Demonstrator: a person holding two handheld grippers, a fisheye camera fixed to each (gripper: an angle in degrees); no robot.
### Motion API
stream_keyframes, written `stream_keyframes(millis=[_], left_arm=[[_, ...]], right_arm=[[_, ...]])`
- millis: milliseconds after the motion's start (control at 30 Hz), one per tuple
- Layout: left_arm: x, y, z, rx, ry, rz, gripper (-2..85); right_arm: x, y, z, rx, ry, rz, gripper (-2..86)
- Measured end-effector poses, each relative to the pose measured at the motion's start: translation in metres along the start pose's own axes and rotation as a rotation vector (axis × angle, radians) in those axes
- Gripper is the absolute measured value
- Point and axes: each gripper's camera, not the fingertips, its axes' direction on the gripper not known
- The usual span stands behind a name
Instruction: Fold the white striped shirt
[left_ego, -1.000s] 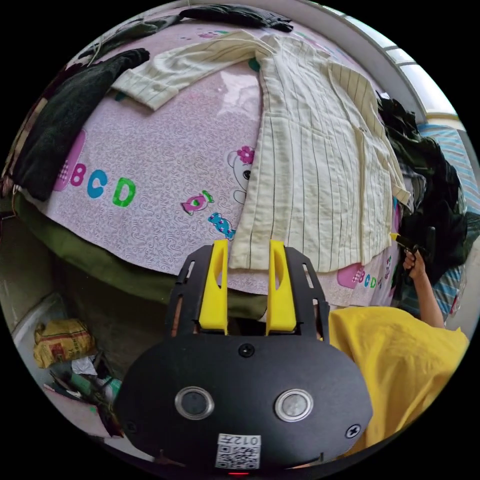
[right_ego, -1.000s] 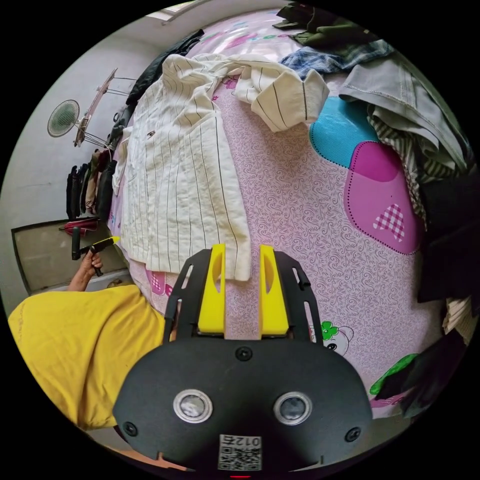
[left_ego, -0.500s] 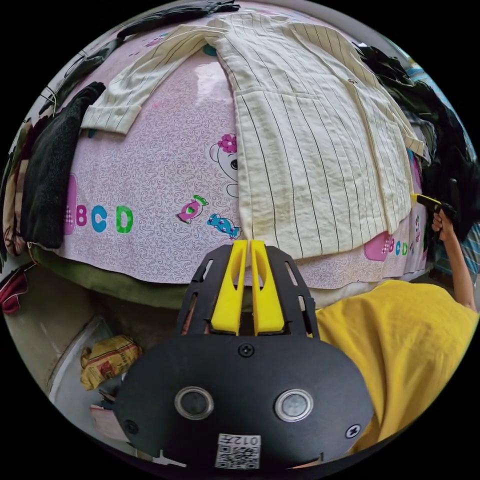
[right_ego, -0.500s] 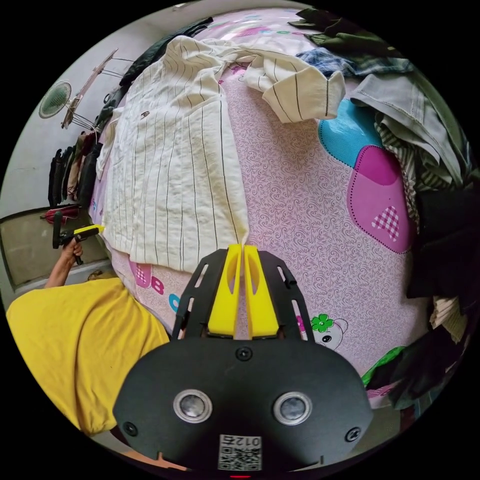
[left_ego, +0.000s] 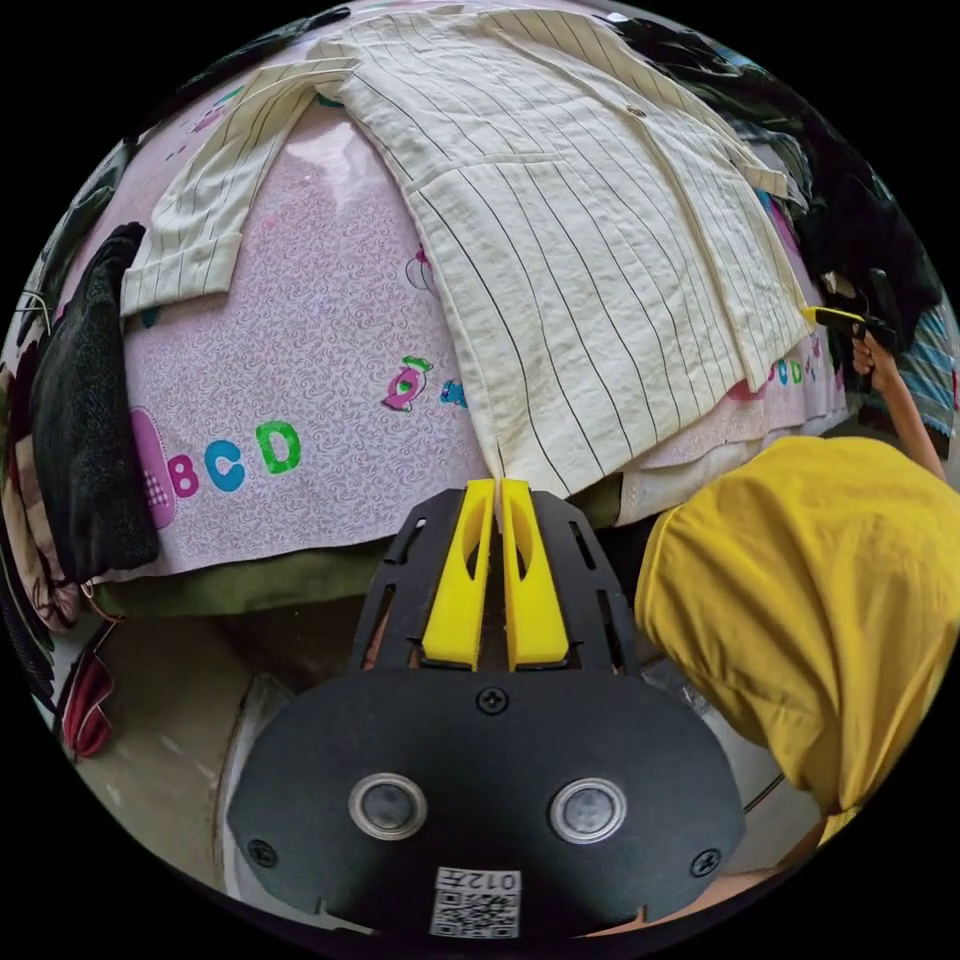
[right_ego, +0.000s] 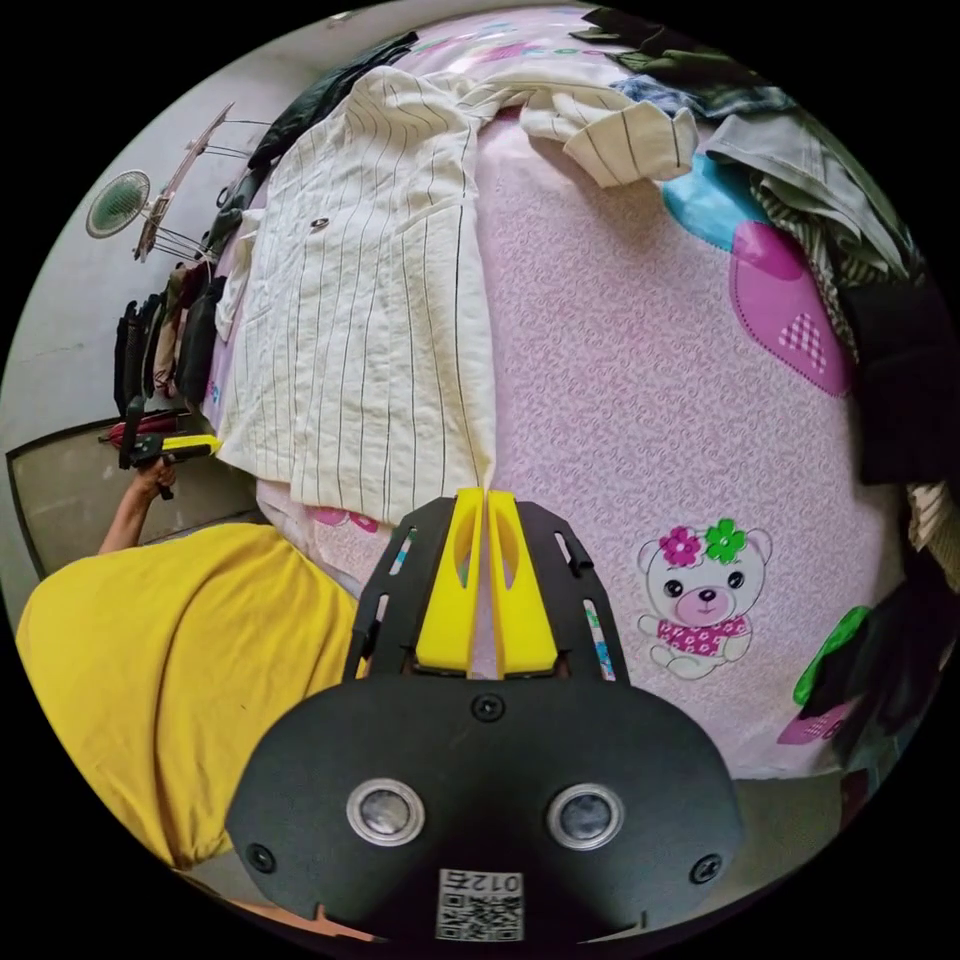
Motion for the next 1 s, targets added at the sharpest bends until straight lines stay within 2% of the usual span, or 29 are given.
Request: stream_keyframes(millis=[233,367,433,600,833,1000], left_arm=[[-0.025,0.025,-0.009,-0.083,0.065,0.056,0.0],[-0.052,0.036,-0.02,-0.062,0.088,-0.031,0.2],[-0.066,0.041,-0.036,-0.008,0.095,-0.084,0.3],[-0.089,0.019,-0.105,0.281,0.202,-0.147,0.4],[-0.029,-0.115,-0.164,0.443,0.326,0.033,0.4],[0.045,-0.213,-0.176,0.397,0.286,0.059,0.4]], right_arm=[[-0.049,0.04,0.018,-0.073,-0.01,0.022,0.6],[-0.062,0.053,0.02,-0.11,0.025,0.123,1.6],[-0.067,0.06,0.009,-0.089,0.038,0.165,1.9],[-0.075,0.059,-0.046,0.043,0.11,0.241,2.3],[-0.091,-0.065,-0.123,0.199,0.077,0.058,2.5],[-0.098,-0.184,-0.16,0.259,0.003,-0.064,2.7]])
